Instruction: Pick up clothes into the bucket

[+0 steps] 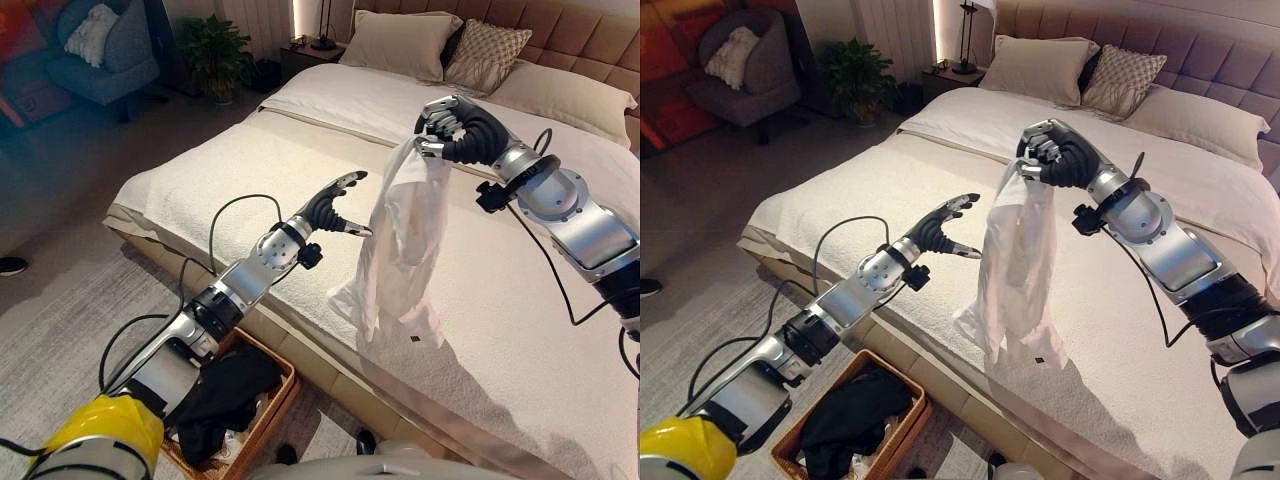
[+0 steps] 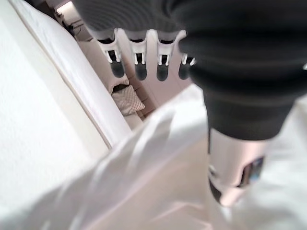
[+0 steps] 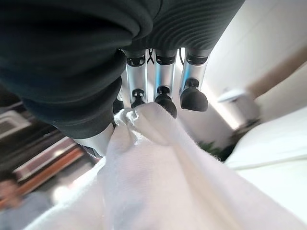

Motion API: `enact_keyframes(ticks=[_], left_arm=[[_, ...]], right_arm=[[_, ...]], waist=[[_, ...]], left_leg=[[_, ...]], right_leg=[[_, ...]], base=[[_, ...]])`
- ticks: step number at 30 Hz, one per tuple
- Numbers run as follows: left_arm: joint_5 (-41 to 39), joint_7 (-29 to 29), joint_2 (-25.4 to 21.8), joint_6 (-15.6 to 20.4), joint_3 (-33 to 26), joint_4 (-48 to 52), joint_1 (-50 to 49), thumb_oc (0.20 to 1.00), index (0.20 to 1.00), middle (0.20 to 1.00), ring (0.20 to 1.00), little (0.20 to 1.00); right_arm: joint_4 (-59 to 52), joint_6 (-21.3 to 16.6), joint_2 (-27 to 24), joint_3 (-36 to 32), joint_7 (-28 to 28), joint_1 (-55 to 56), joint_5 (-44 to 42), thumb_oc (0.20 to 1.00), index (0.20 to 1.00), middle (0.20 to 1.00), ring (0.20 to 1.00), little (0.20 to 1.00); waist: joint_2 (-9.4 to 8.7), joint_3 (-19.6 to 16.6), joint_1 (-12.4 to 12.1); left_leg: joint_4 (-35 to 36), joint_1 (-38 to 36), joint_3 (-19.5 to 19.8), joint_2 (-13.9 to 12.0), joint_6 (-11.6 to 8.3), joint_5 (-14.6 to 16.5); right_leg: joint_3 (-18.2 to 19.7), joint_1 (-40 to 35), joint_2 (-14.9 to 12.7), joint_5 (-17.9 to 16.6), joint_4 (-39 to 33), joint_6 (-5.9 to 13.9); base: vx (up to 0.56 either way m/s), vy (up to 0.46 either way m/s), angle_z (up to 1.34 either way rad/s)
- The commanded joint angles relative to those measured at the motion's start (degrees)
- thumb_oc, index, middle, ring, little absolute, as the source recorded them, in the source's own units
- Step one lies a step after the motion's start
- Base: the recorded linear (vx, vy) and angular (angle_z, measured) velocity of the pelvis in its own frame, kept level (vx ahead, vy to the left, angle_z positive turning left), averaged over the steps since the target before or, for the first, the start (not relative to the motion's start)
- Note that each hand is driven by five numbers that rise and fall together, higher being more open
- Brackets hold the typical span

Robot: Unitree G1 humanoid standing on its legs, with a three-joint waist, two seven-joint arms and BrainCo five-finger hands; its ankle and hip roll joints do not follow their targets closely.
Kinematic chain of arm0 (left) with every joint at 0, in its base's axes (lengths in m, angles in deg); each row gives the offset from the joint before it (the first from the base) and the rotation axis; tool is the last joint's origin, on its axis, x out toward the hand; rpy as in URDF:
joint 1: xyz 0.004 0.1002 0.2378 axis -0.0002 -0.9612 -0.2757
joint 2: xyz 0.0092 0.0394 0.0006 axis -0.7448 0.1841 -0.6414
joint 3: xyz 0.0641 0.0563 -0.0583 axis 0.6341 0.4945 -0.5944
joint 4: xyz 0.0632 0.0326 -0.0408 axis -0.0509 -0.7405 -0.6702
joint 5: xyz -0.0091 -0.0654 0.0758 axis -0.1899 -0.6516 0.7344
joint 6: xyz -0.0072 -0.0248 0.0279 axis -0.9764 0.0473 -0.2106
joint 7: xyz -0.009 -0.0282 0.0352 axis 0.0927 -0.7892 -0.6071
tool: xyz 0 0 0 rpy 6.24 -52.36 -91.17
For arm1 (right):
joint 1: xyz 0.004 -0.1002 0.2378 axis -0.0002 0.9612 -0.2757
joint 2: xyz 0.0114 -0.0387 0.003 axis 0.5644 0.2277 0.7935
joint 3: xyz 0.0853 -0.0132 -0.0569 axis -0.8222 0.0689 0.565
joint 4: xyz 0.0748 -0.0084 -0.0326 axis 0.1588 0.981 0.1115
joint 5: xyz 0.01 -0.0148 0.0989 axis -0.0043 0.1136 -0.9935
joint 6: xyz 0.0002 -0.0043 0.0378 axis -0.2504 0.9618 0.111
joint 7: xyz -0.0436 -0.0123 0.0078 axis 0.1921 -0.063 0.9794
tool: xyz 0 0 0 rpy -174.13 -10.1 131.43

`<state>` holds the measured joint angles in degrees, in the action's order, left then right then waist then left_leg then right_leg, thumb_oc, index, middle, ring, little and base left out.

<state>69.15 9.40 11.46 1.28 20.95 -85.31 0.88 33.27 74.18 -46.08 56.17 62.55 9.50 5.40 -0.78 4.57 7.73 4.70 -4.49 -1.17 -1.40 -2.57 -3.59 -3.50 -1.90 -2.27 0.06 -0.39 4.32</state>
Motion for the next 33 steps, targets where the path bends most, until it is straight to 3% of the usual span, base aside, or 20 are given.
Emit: enact_keyframes(ticks=[1,8,10,11,12,13,16,17,18,19,20,21,27,33], left_arm=[[1.14,-0.05,0.98,1.15,1.31,-5.4,3.83,1.0,1.0,1.0,1.0,1.0],[1.05,0.52,8.57,-0.54,2.14,-12.16,1.89,1.0,1.0,1.0,1.0,1.0],[-6.52,4.67,9.83,-1.48,4.62,-11.28,1.97,1.0,1.0,1.0,1.0,1.0],[-6.62,4.71,9.76,-1.51,4.64,-11.25,1.99,1.0,1.0,1.0,1.0,1.0],[-13.28,7.85,9.27,-2.42,6.82,-10.1,2.5,1.0,1.0,1.0,1.0,1.0],[-13.37,7.87,9.18,-2.46,6.84,-10.04,2.52,1.0,1.0,1.0,1.0,1.0],[-26.56,15.17,5.9,-5.94,12.38,-5.02,4.33,1.0,1.0,1.0,1.0,1.0],[-31.1,17.66,2.82,-7.27,14.63,-2.45,5.13,0.878,0.878,0.878,0.878,0.878],[-31.17,17.64,2.69,-7.33,14.62,-2.34,5.12,0.878,0.878,0.878,0.878,0.878],[-32.74,19.09,0.96,-8.02,15.7,-1.33,5.74,0.586,0.586,0.586,0.586,0.586],[-33.48,19.71,0.12,-8.32,16.03,-0.95,5.76,0.504,0.504,0.504,0.504,0.504],[-33.21,20.8,-1.36,-8.39,16.85,-0.69,6.01,0.2,0.2,0.2,0.2,0.2],[-30.19,22.41,-5.43,-7.94,16.32,-2.16,5.13,0.2,0.2,0.2,0.2,0.2],[-23.01,19.29,-9.6,-5.83,11.63,-5.1,2.04,0.2,0.2,0.2,0.2,0.2]], right_arm=[[-0.67,-2.56,-0.58,-1.48,0.09,-4.4,-4.01,0.2,0.2,0.2,0.2,0.2],[-7.2,-3.72,1.95,-5.23,0.2,-2.32,-6.77,0.2,0.2,0.2,0.2,0.2],[-7.04,-3.55,2.67,-5.23,0.31,-2.82,-7.07,0.2,0.2,0.2,0.2,0.2],[-7.03,-3.56,2.69,-5.25,0.3,-2.82,-7.08,0.2,0.2,0.2,0.2,0.2],[-6.15,-3.52,3.47,-4.74,0.14,-3.25,-7.78,0.2,0.2,0.2,0.2,0.2],[-6.11,-3.53,3.5,-4.74,0.13,-3.29,-7.79,0.2,0.2,0.2,0.2,0.2],[-4.68,-3.21,4.39,-2.94,-0.71,-4.73,-8.61,0.2,0.2,0.2,0.2,0.2],[-3.59,-3.12,4.81,-1.88,-0.92,-5.35,-8.05,0.2,0.2,0.2,0.2,0.2],[-3.53,-3.14,4.88,-1.85,-0.92,-5.42,-8.05,0.2,0.2,0.2,0.2,0.2],[-2.29,-3.11,5.06,-1.43,-0.94,-5.66,-7.85,0.2,0.2,0.2,0.2,0.2],[-1.59,-3.12,5.29,-1.36,-0.91,-5.69,-7.61,0.2,0.2,0.2,0.2,0.2],[-0.41,-3.14,5.62,-1.2,-0.98,-5.75,-7.13,0.2,0.2,0.2,0.2,0.2],[5.32,-3.03,6.71,-3.13,0.07,-4.92,-4.22,0.2,0.2,0.2,0.2,0.2],[8.55,-2.87,5.92,-9.26,1.8,-0.11,-3.99,0.2,0.2,0.2,0.2,0.2]], waist=[[-2.85,-3.38,-1.41],[-2.68,-4.1,-0.89],[-2.3,-4.26,-0.56],[-2.32,-4.24,-0.56],[-1.94,-4.43,-0.33],[-1.96,-4.42,-0.32],[-1.32,-4.86,0.29],[-0.96,-5.08,0.37],[-0.98,-5.07,0.41],[-0.84,-5.14,0.48],[-0.73,-5.18,0.47],[-0.58,-5.22,0.47],[-0.41,-5.35,-0.14],[-0.31,-5.56,-1.15]], left_leg=[[-3.69,1.93,0.47,0.14,-0.89,4.27],[-3.58,1.19,0.76,0.42,-0.49,4.67],[-3.52,1.07,0.87,0.56,-0.37,4.76],[-3.51,1.06,0.87,0.55,-0.37,4.77],[-3.35,0.91,0.74,0.63,-0.39,4.75],[-3.35,0.9,0.73,0.62,-0.39,4.76],[-3.19,0.78,0.27,0.66,-0.5,4.82],[-3.09,0.69,0.07,0.67,-0.54,4.79],[-3.08,0.69,0.06,0.67,-0.54,4.79],[-3.0,0.6,0.08,0.68,-0.51,4.79],[-2.98,0.55,0.05,0.71,-0.5,4.79],[-2.98,0.49,0.07,0.77,-0.46,4.8],[-2.95,0.13,0.16,1.16,-0.24,4.92],[-3.13,0.16,0.55,1.33,-0.05,4.99]], right_leg=[[-2.15,0.98,-4.24,-0.46,2.28,4.15],[-2.52,0.02,-4.54,-0.14,2.35,4.14],[-2.53,0.02,-4.62,-0.21,2.34,4.2],[-2.53,0.01,-4.62,-0.21,2.33,4.2],[-2.39,0.01,-4.69,-0.41,2.12,4.32],[-2.39,0.01,-4.69,-0.42,2.11,4.32],[-2.16,0.02,-4.76,-0.72,1.72,4.55],[-2.16,0.12,-4.83,-0.88,1.69,4.71],[-2.15,0.13,-4.83,-0.88,1.7,4.71],[-2.05,0.17,-4.87,-0.94,1.7,4.8],[-2.02,0.13,-4.9,-0.97,1.7,4.83],[-2.0,0.15,-4.96,-0.97,1.76,4.89],[-1.99,-0.41,-5.35,-0.98,1.98,5.12],[-2.62,-0.5,-5.59,-0.87,2.18,5.23]], base=[[0.03,0.009,-0.05],[0.0,0.002,0.0],[0.0,0.0,0.0],[0.0,0.0,0.0],[0.0,0.0,0.0],[0.0,0.0,0.0],[0.0,0.013,0.0],[0.01,0.03,0.01],[0.0,0.0,0.0],[0.0,0.0,0.0],[0.01,0.034,-0.01],[0.01,0.032,0.01],[0.0,0.005,0.0],[0.0,0.0,0.0]])
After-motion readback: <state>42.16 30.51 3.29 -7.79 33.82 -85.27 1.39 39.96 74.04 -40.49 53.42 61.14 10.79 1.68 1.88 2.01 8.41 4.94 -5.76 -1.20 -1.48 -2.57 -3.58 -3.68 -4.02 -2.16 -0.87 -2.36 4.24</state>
